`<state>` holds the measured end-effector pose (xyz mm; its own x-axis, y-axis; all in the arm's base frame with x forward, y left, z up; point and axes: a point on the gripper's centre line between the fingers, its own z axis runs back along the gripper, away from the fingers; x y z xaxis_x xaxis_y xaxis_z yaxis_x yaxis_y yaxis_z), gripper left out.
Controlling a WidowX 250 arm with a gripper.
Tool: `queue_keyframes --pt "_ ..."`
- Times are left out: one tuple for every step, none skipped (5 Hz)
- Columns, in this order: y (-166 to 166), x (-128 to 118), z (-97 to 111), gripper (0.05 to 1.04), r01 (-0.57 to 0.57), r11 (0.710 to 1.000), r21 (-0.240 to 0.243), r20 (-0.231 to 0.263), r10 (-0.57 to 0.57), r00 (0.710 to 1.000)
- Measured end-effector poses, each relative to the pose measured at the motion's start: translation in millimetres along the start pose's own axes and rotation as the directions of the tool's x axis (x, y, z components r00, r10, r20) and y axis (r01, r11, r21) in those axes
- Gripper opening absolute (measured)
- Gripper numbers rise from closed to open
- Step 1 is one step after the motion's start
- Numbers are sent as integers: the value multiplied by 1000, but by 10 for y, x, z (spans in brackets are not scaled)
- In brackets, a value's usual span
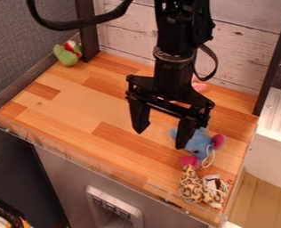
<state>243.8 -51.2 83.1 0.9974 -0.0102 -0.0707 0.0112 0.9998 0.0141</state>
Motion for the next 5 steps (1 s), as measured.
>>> queue_keyframes --pt "215 215 24 999 115 993 3 -20 -115 993" --pt "482 629 106 999 312 950 4 -20 -312 950" --pt "798 1059 151 999 502 865 7 -19 -501 865" --pt "1165 1330 212 999 629 777 12 -13 -629 777" --pt "1613 1469 244 999 621 783 13 -14 -621 784"
